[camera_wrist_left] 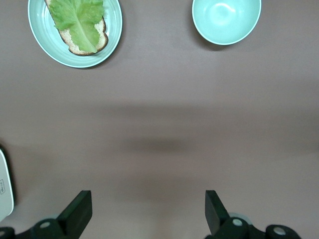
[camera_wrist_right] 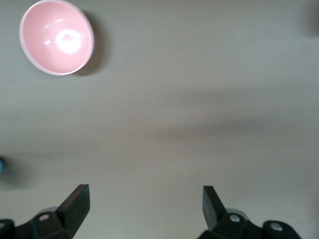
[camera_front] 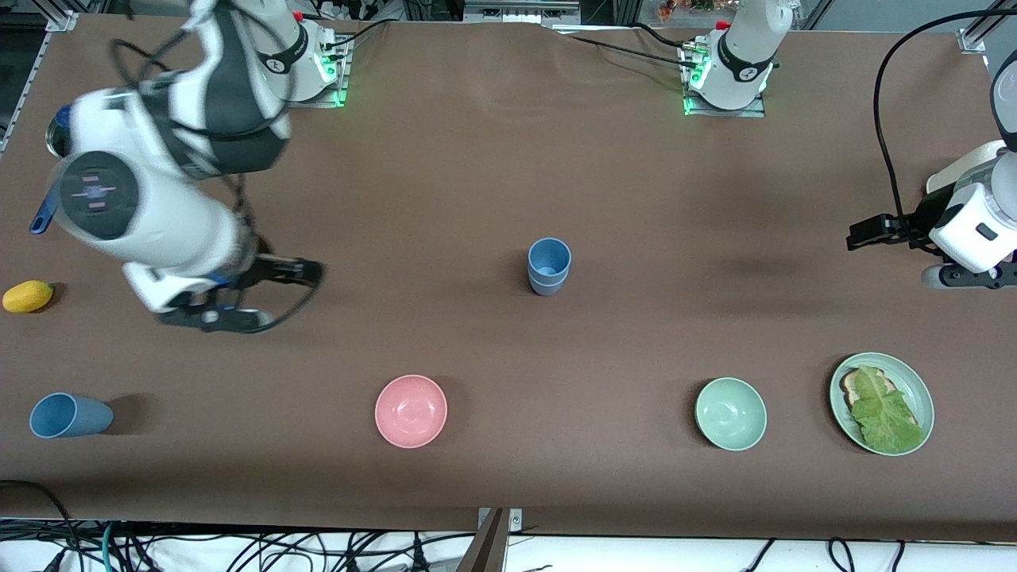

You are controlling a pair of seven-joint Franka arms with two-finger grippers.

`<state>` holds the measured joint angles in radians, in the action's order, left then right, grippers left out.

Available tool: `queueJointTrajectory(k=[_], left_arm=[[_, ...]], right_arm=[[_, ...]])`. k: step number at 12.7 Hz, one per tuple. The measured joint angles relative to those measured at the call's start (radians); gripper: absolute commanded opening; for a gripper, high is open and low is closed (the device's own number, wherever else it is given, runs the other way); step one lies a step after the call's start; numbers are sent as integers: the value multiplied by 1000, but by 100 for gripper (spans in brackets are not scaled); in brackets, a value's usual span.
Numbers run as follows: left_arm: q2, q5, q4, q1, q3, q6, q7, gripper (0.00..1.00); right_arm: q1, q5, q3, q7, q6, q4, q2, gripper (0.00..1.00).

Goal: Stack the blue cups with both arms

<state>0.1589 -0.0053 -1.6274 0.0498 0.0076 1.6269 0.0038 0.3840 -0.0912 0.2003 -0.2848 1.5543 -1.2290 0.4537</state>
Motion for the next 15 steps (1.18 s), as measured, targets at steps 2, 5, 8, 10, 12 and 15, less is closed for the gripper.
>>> queueJointTrajectory(k=[2, 5, 8, 10, 12, 15], left_arm=[[4, 0, 0, 0, 1, 0, 0, 100], [6, 0, 0, 0, 3, 0, 0, 100], [7, 0, 0, 1, 4, 1, 0, 100], [7, 0, 0, 2, 4, 1, 0, 100], [7, 0, 0, 2, 4, 1, 0, 100], [7, 0, 0, 2, 4, 1, 0, 100]], right_arm=[[-66, -1, -3, 47, -23, -29, -61, 100], [-168, 1, -49, 153, -44, -151, -205, 100], [-240, 53, -120, 185, -26, -276, -334, 100], [-244, 81, -159, 184, 2, -362, -415, 100], [-244, 87, -169, 184, 4, -382, -439, 100], [-244, 87, -170, 184, -3, -380, -436, 100]])
